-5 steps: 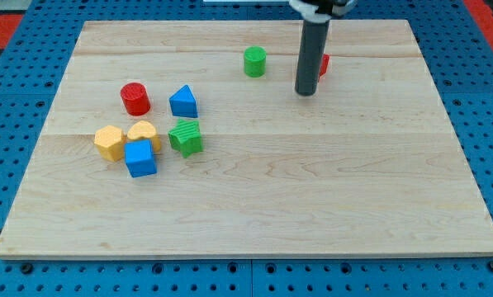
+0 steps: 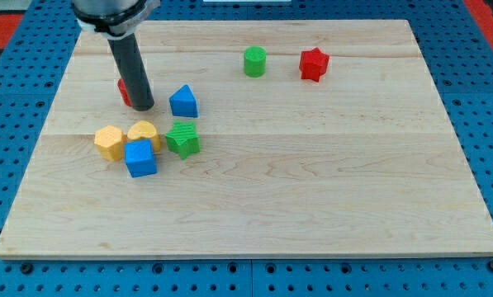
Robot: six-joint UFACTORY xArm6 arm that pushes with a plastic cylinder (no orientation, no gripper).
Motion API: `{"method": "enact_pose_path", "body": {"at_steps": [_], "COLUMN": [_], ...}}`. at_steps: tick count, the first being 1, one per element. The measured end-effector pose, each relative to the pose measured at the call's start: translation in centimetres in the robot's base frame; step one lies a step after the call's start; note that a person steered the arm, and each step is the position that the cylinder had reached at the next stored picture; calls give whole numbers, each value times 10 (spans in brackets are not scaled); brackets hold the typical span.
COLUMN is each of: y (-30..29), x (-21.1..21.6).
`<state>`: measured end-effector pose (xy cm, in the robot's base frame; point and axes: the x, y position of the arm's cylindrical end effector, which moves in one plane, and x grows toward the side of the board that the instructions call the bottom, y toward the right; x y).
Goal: Push the red circle towards the top center
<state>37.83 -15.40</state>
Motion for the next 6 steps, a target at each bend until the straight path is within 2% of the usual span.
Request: {"method": "enact_pose_path", "body": {"at_steps": [1,3,4,6], "y": [-27,-67,-68,-35], "x": [-19,-21,-39,-106]}}
